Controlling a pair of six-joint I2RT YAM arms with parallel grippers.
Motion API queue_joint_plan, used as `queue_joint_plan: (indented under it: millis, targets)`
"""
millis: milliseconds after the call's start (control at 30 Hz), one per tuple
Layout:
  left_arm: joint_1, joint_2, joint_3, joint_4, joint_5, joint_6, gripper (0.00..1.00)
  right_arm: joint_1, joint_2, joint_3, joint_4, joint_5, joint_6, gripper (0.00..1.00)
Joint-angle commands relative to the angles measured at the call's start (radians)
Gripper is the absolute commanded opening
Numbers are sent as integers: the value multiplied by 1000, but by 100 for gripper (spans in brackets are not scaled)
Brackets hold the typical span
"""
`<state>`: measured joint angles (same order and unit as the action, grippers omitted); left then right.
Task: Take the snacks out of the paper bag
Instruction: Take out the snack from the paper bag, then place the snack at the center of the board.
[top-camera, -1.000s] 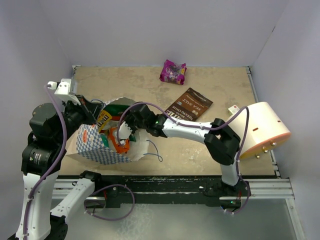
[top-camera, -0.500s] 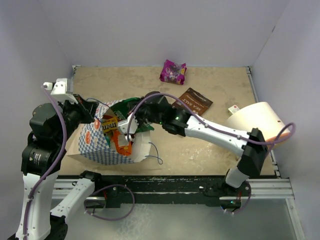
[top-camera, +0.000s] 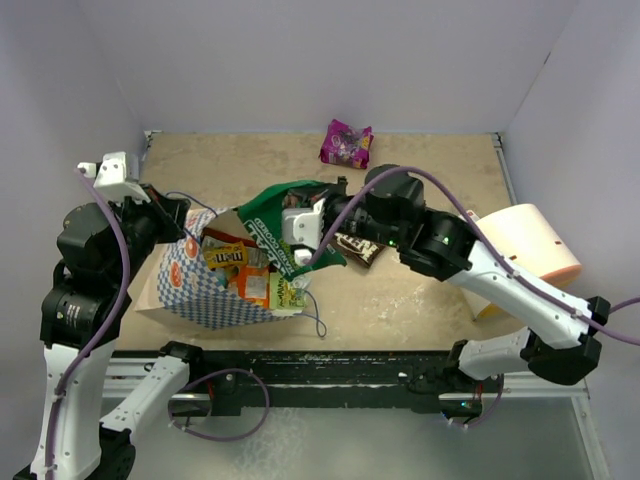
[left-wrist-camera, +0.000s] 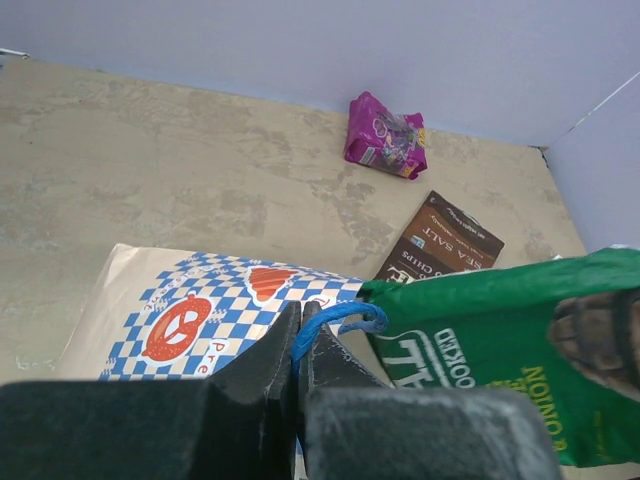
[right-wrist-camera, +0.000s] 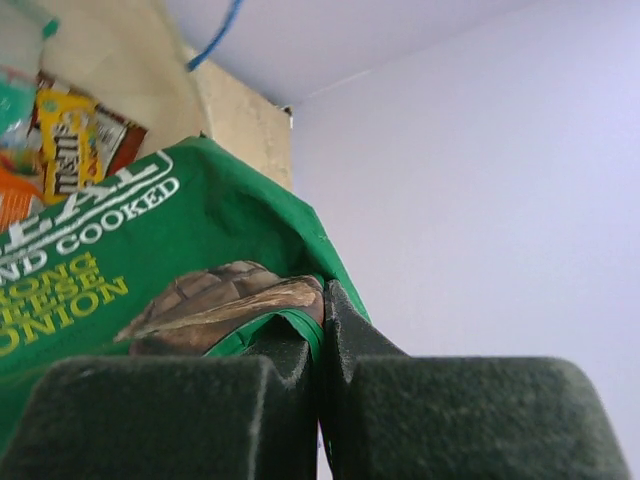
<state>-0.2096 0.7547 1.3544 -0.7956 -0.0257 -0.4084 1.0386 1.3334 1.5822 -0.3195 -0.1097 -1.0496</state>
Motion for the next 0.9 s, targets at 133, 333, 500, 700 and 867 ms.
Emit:
queue_joint_plan:
  millis: [133,333,500,700,867]
  targets:
    - [-1,14,40,-15,-23,-41,0,0,42,203,91,434,479,0]
    - [-1,6,48,-38,-46,-44,0,-3,14,215,-51,769,642,0]
    - [-1,-1,46,-45,-50,-48,0,-108,22,218,-124,888,810,0]
    - [0,2,51,-39,-56,-51,0,-337,239,392,-289,865,1041,0]
    - [-1,11,63,-38,-71,-62,0,-514,396,493,-324,799,1134,0]
